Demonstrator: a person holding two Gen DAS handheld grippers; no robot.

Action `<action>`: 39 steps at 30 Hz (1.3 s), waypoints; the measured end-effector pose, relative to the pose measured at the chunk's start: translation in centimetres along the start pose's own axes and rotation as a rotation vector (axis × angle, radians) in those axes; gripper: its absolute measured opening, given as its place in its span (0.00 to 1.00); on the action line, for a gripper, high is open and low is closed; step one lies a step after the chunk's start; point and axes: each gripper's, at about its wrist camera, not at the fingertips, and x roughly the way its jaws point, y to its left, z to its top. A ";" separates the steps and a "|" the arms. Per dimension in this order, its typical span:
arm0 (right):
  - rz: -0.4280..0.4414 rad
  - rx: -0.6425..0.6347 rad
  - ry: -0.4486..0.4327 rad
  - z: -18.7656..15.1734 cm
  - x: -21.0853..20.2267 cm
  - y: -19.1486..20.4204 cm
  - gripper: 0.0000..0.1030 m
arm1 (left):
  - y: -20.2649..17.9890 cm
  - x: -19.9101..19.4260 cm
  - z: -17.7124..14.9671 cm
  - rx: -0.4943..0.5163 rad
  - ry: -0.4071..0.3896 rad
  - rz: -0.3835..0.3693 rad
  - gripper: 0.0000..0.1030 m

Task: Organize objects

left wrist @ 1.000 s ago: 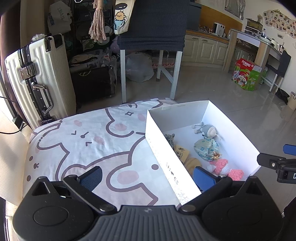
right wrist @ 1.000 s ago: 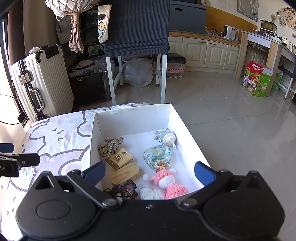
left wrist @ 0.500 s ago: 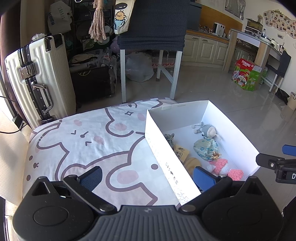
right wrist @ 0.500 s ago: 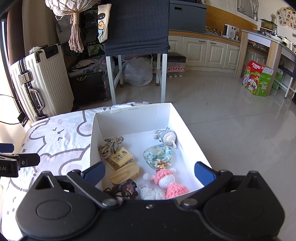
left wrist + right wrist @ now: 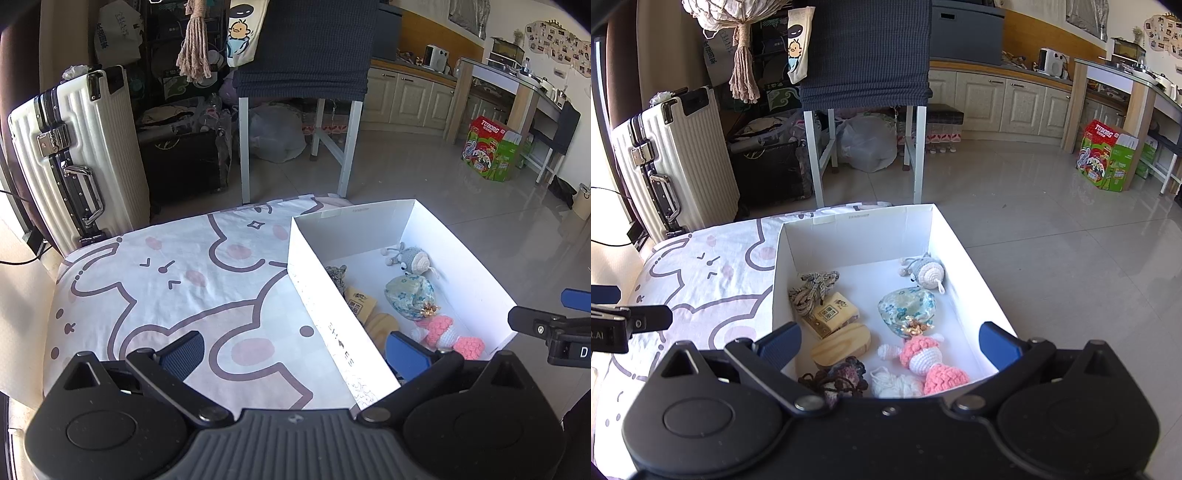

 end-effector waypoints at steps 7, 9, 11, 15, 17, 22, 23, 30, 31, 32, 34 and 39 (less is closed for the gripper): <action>0.000 0.000 0.000 0.0 0.0 0.0 1.00 | -0.1 -0.1 -0.1 0.000 0.000 -0.003 1.00; 0.000 0.000 0.001 0.0 0.0 0.0 1.00 | 0.0 0.0 0.0 0.000 0.000 -0.002 1.00; 0.000 0.000 0.000 0.0 0.0 0.0 1.00 | -0.1 0.0 0.0 -0.003 0.000 -0.003 1.00; 0.000 0.000 0.000 0.0 0.0 0.0 1.00 | 0.0 0.0 0.1 -0.003 0.001 -0.004 1.00; -0.001 0.000 0.001 0.0 0.0 0.0 1.00 | 0.0 0.0 0.1 -0.003 0.001 -0.003 1.00; -0.001 0.000 0.002 -0.1 0.1 0.1 1.00 | 0.0 -0.1 0.1 -0.002 0.000 -0.006 1.00; -0.001 -0.001 0.002 -0.1 0.1 0.1 1.00 | -0.1 -0.1 0.1 -0.002 0.000 -0.006 1.00; -0.001 -0.002 0.002 -0.1 0.1 0.1 1.00 | 0.0 -0.1 0.2 -0.005 0.003 -0.014 1.00; -0.001 -0.002 0.002 -0.1 0.1 0.1 1.00 | 0.0 -0.1 0.2 -0.005 0.003 -0.015 1.00; -0.001 -0.001 0.002 -0.1 0.1 0.1 1.00 | 0.0 -0.1 0.2 -0.006 0.003 -0.017 1.00; 0.000 -0.002 0.002 -0.1 0.1 0.1 1.00 | 0.1 0.0 0.2 -0.007 0.004 -0.020 1.00; 0.000 -0.004 0.002 -0.3 0.2 0.2 1.00 | 0.1 0.1 0.2 -0.013 0.009 -0.032 1.00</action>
